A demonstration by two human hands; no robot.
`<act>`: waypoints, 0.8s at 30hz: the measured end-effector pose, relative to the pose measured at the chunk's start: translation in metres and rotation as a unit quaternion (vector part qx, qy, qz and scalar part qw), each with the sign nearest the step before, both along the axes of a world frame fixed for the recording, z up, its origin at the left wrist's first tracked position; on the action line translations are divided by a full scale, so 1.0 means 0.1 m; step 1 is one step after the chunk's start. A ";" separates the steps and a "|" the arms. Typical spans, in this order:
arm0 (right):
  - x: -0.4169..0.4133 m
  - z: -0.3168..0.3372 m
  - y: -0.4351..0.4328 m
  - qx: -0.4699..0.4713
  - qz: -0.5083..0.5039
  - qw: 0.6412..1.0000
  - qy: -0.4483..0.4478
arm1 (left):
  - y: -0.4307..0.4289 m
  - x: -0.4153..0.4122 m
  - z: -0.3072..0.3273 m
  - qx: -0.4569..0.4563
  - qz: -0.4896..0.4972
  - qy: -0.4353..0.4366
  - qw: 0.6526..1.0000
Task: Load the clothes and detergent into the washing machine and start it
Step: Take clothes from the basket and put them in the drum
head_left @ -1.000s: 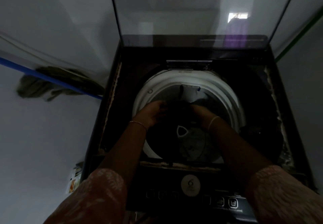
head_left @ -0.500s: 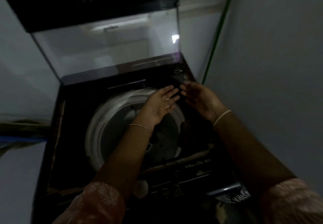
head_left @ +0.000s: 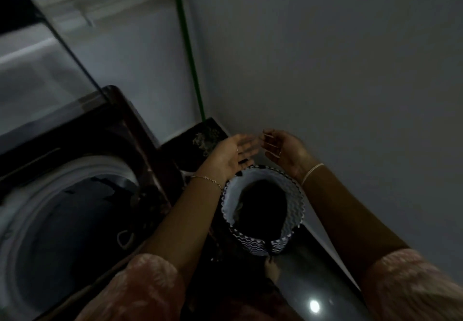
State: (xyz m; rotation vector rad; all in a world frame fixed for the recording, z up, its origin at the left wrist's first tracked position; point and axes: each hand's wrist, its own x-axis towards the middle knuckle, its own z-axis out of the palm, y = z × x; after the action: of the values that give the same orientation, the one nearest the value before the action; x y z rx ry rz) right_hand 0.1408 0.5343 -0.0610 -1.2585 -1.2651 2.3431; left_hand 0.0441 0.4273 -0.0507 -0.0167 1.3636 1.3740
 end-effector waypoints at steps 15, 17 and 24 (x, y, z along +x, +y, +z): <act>0.60 -2.08 0.39 -0.081 0.087 0.964 -0.238 | 0.36 0.35 -2.00 -0.215 -0.033 -0.050 0.975; 0.59 -2.44 0.39 -0.065 0.108 0.957 -0.261 | 0.32 0.34 -2.31 -0.221 -0.067 -0.059 0.971; 0.36 -3.78 0.46 0.064 0.234 0.927 -0.285 | 0.40 0.36 -3.39 -0.303 -0.053 -0.025 0.951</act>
State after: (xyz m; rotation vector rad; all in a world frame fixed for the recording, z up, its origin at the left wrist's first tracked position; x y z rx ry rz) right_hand 0.1771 0.5802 -0.4387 -1.8408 -2.0604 2.1837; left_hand 0.0802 0.4673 -0.3897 -0.3781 1.6697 0.8171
